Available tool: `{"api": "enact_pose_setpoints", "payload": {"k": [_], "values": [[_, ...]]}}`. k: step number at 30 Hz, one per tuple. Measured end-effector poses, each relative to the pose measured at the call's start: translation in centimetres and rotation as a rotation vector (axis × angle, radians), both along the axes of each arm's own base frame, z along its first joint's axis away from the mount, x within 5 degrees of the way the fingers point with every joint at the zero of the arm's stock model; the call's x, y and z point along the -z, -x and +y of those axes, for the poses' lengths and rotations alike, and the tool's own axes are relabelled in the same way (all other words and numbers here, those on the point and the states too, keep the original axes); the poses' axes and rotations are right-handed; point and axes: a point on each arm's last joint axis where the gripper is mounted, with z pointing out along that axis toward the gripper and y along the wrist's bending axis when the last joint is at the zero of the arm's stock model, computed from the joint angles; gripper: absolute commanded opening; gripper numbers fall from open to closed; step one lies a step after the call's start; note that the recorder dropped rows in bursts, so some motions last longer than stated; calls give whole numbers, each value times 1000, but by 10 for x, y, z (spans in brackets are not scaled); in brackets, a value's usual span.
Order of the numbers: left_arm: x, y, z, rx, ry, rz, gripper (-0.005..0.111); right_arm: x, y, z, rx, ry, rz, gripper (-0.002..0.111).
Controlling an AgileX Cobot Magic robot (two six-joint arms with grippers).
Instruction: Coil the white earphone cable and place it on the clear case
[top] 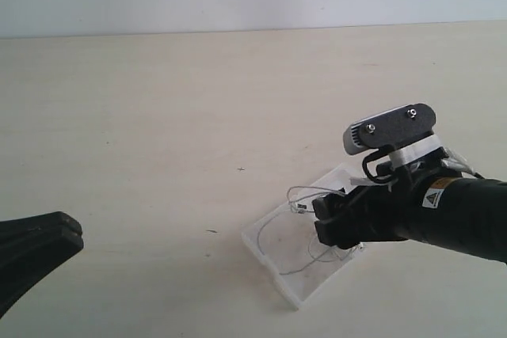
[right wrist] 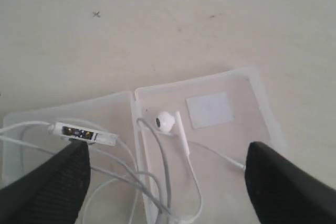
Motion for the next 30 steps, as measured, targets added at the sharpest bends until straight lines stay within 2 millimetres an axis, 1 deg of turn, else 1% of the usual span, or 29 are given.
{"api": "enact_pose_setpoints", "payload": {"k": [8,30], "values": [[0,0,0,0,0,0,0,4,5,-1,8,7,87,77],[0,0,0,-7,-1,-10,0,4,5,-1,-15,24,77,77]]}}
